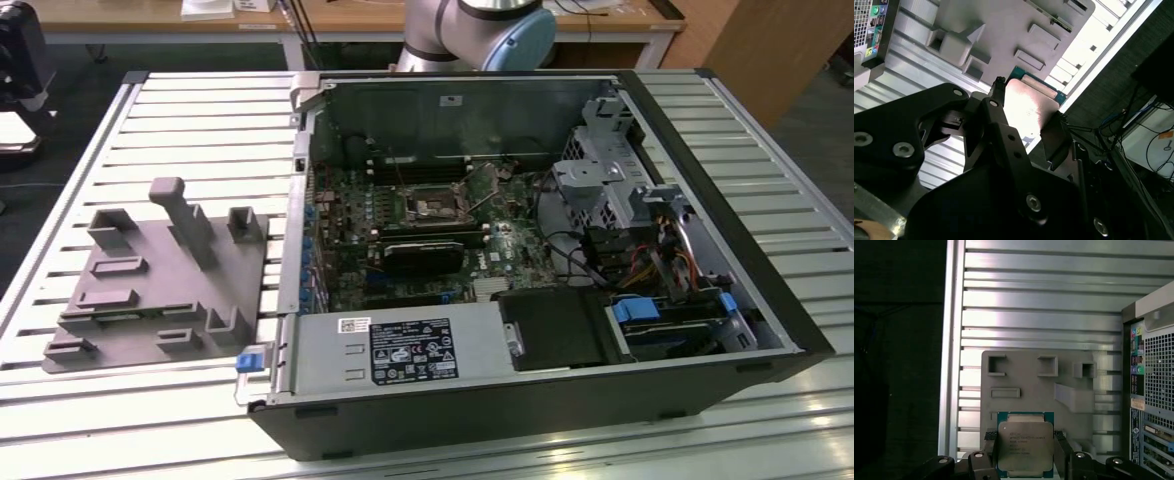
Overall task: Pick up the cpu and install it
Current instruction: 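Pick up the cpu and move it towards the insertion slot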
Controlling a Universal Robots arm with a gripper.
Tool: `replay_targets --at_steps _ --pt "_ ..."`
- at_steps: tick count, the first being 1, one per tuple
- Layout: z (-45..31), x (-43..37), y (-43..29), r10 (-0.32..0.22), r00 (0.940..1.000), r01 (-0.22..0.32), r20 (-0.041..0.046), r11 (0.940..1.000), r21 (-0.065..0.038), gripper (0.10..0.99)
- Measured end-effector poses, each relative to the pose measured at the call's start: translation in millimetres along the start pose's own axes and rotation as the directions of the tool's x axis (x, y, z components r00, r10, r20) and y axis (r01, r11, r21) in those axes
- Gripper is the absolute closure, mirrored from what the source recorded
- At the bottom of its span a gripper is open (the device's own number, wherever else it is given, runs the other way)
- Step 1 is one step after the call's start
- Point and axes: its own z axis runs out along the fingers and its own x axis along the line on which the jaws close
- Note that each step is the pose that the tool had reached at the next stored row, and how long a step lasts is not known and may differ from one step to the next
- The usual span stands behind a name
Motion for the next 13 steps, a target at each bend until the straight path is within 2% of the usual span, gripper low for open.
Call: replay_targets --at_steps 13 --pt "0.1 -14.2 -0.1 0.0 1.0 0.0 0.0 1.0 0.0 0.549"
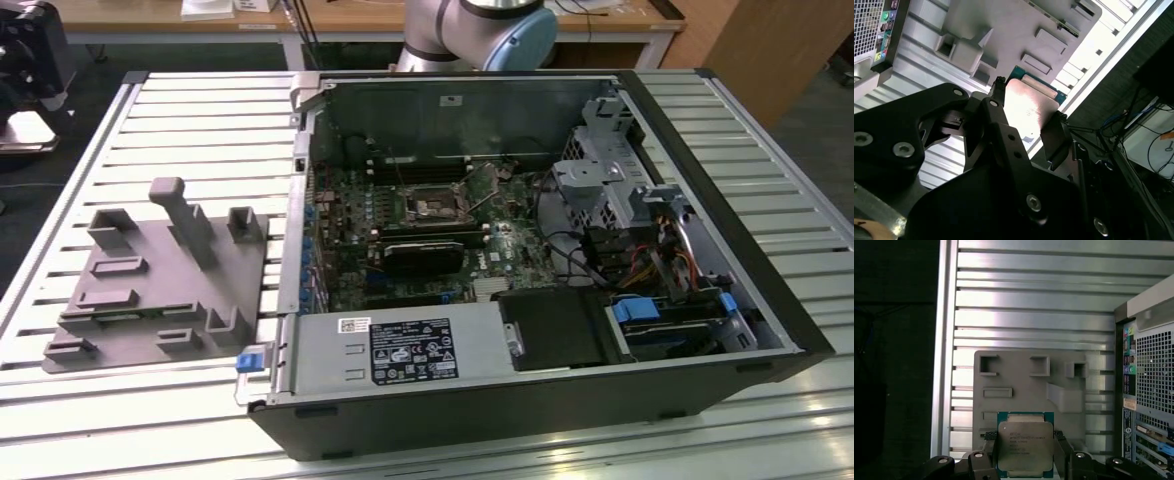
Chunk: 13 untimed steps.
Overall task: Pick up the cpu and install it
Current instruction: 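Pick up the cpu and move it towards the insertion slot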
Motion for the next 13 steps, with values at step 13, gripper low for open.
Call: replay_targets --at_steps 13 --pt "0.1 -9.7 0.2 0.0 1.0 0.0 0.0 1.0 0.0 0.549"
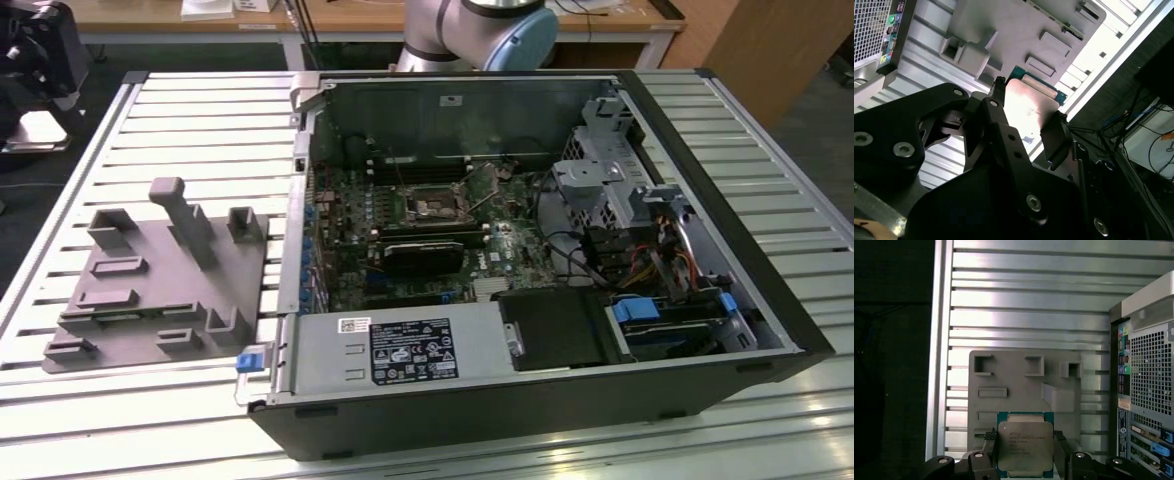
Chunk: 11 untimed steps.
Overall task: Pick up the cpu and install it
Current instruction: 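Pick up the cpu and move it towards the insertion slot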
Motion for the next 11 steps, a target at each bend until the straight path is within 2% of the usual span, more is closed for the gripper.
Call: replay_targets --at_steps 11 --pt "0.1 -10.7 0.4 0.0 1.0 0.0 0.0 1.0 0.0 0.549"
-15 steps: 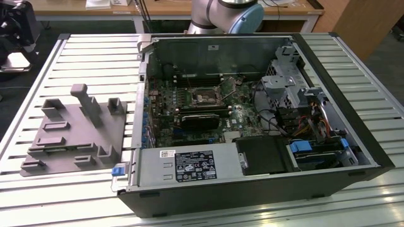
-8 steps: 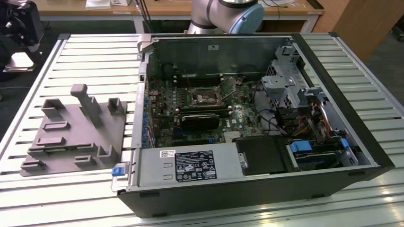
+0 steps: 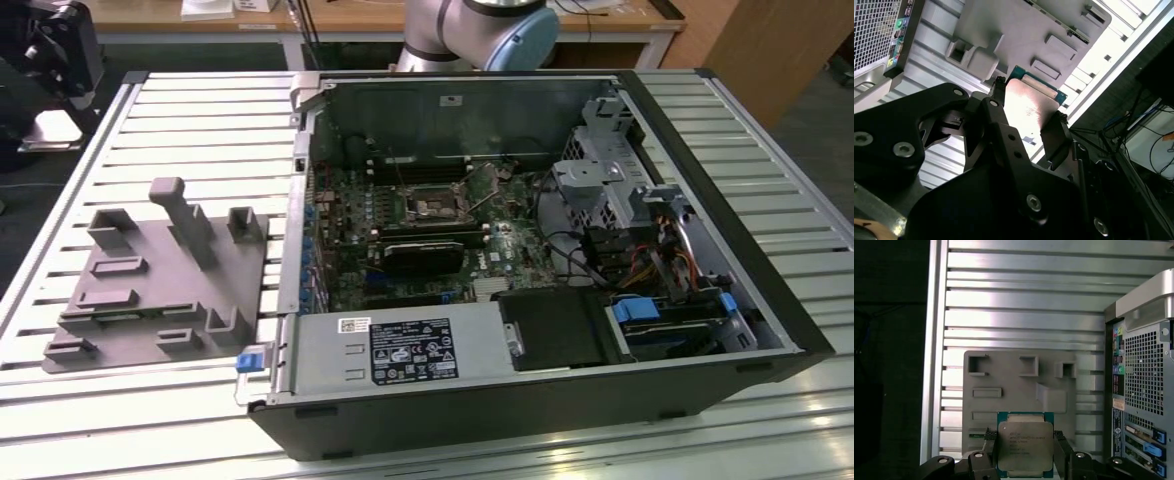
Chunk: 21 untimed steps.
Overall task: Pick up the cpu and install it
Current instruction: 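Pick up the cpu and move it towards the insertion slot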
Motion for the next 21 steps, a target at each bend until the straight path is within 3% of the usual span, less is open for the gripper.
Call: replay_targets --at_steps 21 --pt "0.2 -24.4 -0.2 0.0 1.0 0.0 0.0 1.0 0.0 0.549"
